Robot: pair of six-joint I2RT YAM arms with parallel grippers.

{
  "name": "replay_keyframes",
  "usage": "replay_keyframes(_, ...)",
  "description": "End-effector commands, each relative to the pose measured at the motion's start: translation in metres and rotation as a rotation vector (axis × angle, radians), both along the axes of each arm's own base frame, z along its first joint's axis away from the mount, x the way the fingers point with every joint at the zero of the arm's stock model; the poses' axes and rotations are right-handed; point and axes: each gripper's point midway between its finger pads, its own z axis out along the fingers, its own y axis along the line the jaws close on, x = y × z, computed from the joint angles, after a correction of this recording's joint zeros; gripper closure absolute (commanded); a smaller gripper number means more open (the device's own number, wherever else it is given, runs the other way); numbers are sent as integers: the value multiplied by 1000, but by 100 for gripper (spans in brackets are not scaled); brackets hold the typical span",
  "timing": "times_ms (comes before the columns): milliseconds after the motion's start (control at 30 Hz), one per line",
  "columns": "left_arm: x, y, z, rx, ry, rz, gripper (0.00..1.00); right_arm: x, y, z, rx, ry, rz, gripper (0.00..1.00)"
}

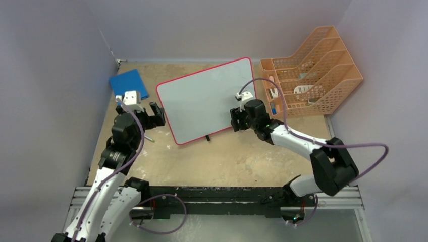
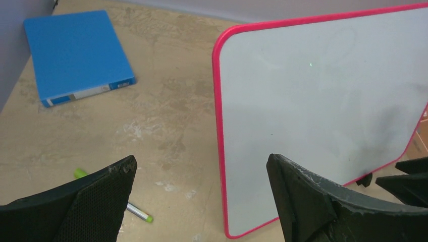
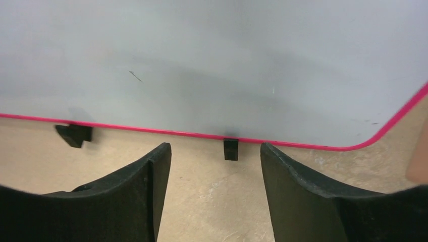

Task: Write a sentence on the whiteboard
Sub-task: Move the whiteboard to the center of the board, then open the whiteboard marker at the center of the board.

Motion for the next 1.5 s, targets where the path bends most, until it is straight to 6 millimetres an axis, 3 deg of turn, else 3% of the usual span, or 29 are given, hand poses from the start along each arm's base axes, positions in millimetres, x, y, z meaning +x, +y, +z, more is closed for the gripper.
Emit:
replay_keyframes(0, 8, 9, 15, -91, 33, 113, 0, 4, 6, 48, 130, -124, -31, 30)
replay_keyframes(433, 38, 55, 14, -270, 208, 328, 1, -13, -25, 143, 316, -380, -156, 13)
replay_keyframes(533, 45, 76, -8, -323, 326, 438, 3, -17, -31, 158, 350, -427, -173, 12)
replay_keyframes(700, 42, 104, -68, -502, 599, 549, 2, -21, -37, 170, 377, -468, -192, 12)
replay_keyframes(900, 28, 115, -133, -561, 884, 596, 0, -25, -41, 179, 403, -504, -198, 12)
replay_keyframes(1200, 27, 120, -176, -561, 1003, 642, 15, -26, -41, 182, 419, -521, -191, 12)
replay_keyframes(1467, 17, 141, -212, -448, 1116, 744, 43, -28, -40, 182, 428, -538, -174, 12)
